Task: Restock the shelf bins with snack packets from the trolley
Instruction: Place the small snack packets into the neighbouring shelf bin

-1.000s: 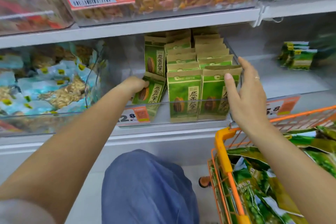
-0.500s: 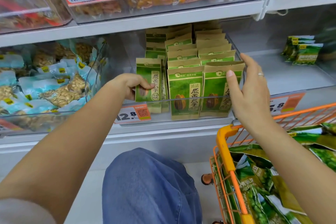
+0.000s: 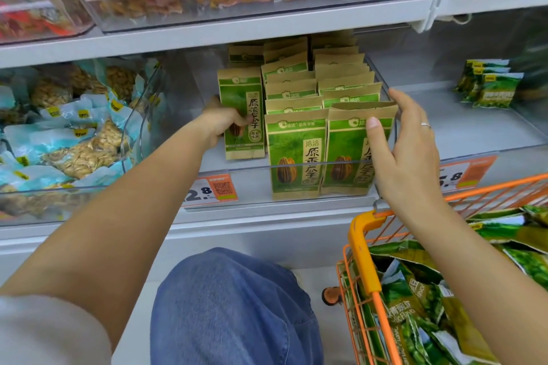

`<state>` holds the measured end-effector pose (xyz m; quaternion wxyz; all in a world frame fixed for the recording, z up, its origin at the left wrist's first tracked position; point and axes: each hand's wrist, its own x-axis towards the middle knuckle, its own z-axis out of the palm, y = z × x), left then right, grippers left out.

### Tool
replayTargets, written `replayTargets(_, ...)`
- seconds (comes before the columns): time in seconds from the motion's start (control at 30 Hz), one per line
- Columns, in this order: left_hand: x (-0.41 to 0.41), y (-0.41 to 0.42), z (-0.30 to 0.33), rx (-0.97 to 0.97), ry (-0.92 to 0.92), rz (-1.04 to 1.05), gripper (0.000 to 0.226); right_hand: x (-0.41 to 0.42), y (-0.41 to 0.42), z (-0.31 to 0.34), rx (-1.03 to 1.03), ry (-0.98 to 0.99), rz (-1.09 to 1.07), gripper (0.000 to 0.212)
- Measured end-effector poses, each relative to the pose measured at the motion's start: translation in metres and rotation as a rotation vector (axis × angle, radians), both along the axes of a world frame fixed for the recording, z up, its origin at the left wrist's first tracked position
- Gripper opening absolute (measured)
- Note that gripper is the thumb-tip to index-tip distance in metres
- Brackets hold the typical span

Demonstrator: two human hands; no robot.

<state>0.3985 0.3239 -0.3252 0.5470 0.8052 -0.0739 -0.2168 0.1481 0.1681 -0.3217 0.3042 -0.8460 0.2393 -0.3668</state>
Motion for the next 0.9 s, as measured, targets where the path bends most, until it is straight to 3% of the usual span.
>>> replayTargets(0.27, -0.005, -0.030, 0.004, -0.026, -0.279, 0.176, 0.053, 0.001, -0.001, -0.002, 0.001, -0.003, -0.006, 0.050)
replayTargets(0.37, -0.003, -0.027, 0.002, -0.016, -0.205, 0.124, 0.072, 0.001, -0.001, -0.002, -0.002, -0.007, -0.004, 0.050)
replayTargets(0.53, 0.008, -0.014, -0.011, 0.005, -0.005, -0.025, 0.078, 0.000, -0.002, -0.003, 0.005, -0.011, 0.004, 0.051)
replayTargets(0.9, 0.013, -0.031, -0.017, 0.008, -0.255, 0.101, 0.079, 0.001, -0.001, -0.002, 0.006, -0.014, -0.002, 0.049)
